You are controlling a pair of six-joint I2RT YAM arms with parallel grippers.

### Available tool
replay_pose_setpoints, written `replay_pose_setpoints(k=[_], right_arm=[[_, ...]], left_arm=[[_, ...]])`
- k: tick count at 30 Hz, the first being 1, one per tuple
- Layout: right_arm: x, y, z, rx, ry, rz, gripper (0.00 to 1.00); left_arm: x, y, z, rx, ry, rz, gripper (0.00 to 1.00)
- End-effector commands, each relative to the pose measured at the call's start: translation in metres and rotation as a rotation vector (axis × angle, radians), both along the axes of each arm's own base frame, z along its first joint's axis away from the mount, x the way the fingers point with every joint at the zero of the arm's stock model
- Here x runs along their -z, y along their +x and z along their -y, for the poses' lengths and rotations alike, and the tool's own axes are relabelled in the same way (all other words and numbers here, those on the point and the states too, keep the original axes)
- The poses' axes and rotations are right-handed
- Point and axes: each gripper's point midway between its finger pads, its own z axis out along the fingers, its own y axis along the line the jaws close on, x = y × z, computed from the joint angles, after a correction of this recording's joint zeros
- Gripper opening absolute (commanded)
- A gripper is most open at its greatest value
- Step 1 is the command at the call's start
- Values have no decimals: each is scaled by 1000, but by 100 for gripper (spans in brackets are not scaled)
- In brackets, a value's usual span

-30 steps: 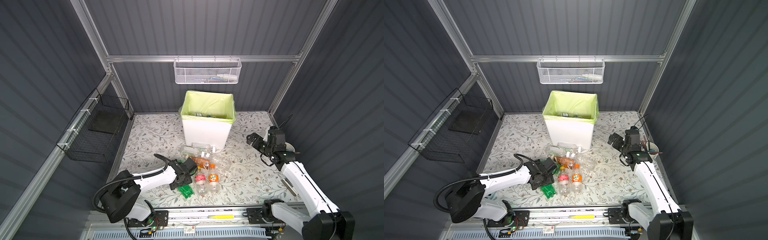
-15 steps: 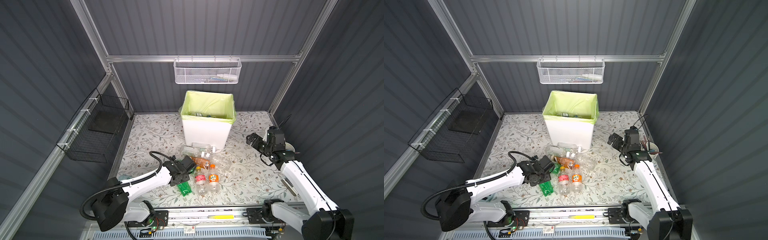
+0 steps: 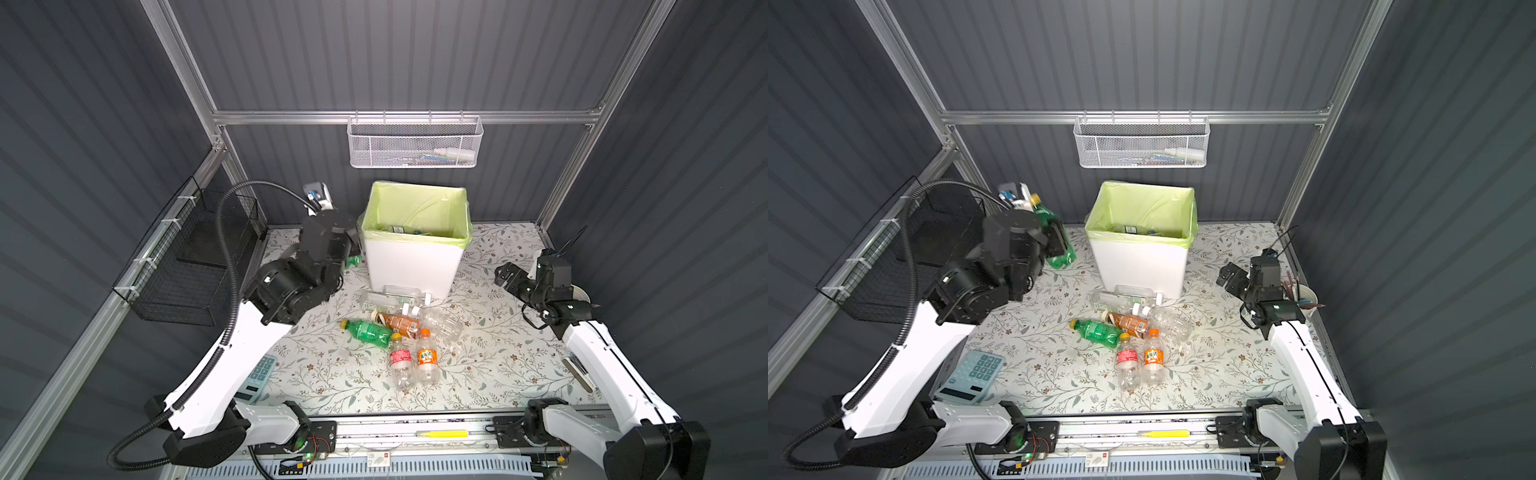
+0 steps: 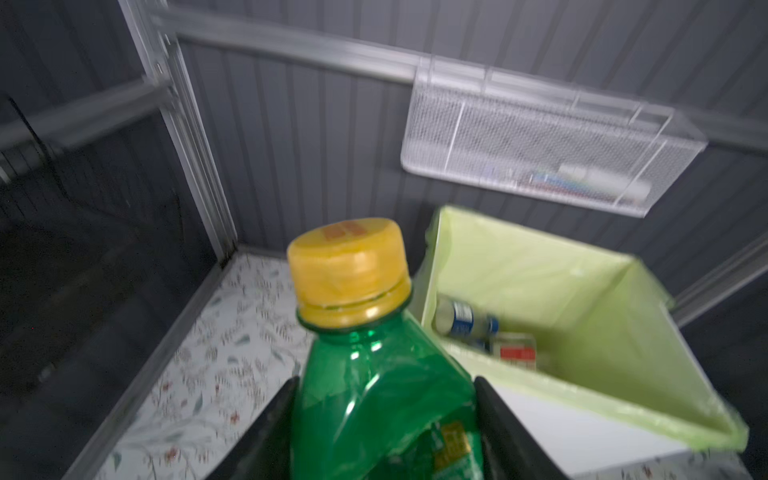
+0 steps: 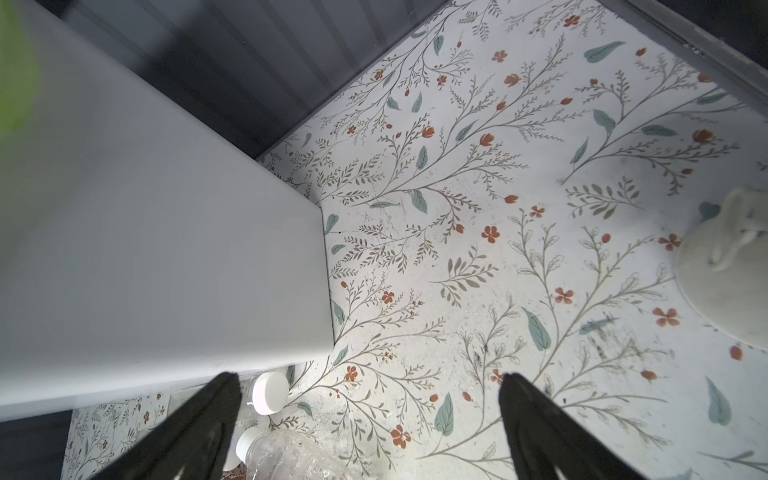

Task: Throw the plastic bottles in the bin
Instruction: 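Lift the Sprite bottle with the left gripper and release it over the bin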

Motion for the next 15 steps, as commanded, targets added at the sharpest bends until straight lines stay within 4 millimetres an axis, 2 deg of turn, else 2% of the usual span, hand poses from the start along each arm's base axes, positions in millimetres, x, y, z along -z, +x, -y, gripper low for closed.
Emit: replay_pose_setpoints(k=[1, 3, 4, 6, 8, 10, 11, 12, 13, 15], right_arm=[[-17, 0, 5, 13, -19, 57, 99], [-17, -2, 5, 15, -14, 63, 99], [-17, -2, 5, 16, -9, 68, 99], [-16, -2, 3, 16, 3, 71, 99], [-16, -1, 1, 9, 18, 72, 99], [-15, 0, -3, -5, 33, 70, 99], [-15, 0, -4, -14, 39, 69, 99], [-15, 0, -5, -18, 39, 67, 99], [-17, -1, -5, -22, 34, 66, 99], [-19, -5, -1, -9, 14, 70, 99]], left_arm=[[-56, 22, 16, -21, 209, 207, 64], [-71, 37, 35, 17, 207, 269, 66], [-70, 47, 49, 47, 204, 273, 67], [-51, 73, 83, 147, 184, 234, 68], [-1, 106, 131, 281, 198, 108, 72], [60, 134, 165, 354, 252, -59, 77], [87, 143, 179, 384, 276, -136, 79], [101, 145, 187, 406, 287, -187, 80], [100, 145, 192, 425, 275, -197, 84], [67, 137, 190, 435, 231, -113, 99]])
